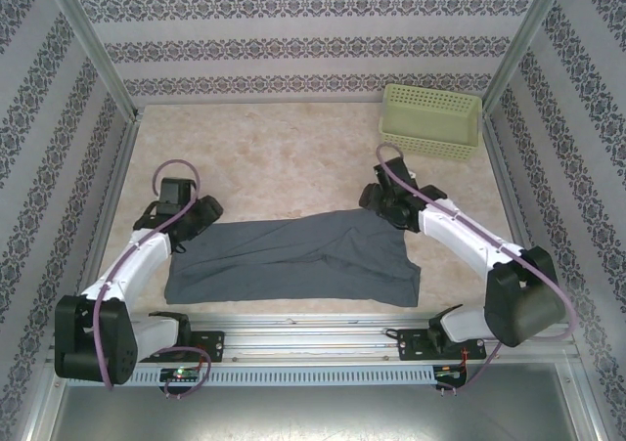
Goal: Fold the inside-out t-shirt
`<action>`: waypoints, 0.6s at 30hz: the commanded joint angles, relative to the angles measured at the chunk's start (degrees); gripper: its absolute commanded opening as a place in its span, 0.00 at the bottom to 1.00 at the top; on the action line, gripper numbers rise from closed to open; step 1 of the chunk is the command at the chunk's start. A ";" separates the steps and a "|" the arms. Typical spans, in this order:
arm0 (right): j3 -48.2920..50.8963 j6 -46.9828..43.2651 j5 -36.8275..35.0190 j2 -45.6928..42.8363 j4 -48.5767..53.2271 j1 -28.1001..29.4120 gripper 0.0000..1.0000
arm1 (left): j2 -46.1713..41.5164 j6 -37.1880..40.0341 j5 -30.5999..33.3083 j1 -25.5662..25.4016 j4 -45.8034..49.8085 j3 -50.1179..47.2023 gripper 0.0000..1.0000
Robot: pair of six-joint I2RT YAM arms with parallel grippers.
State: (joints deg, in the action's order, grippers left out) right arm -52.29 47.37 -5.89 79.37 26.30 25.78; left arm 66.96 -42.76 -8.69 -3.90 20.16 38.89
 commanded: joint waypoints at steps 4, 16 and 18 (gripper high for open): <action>10.28 9.24 4.48 1.12 -2.63 3.75 0.68 | 3.06 -2.44 -1.33 -2.56 -2.10 -5.63 0.62; 12.73 8.83 8.02 6.98 -7.68 -6.11 0.70 | 12.52 -2.41 -0.15 3.33 -9.11 -9.82 0.65; 10.39 7.26 7.76 8.98 -7.21 -7.21 0.70 | 15.03 -1.92 -1.08 3.94 -10.04 -8.59 0.66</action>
State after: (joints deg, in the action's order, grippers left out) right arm -40.75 56.25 2.57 84.77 19.00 20.29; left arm 77.41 -44.93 -10.92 -1.67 10.37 31.73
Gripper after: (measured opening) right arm 0.701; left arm 0.656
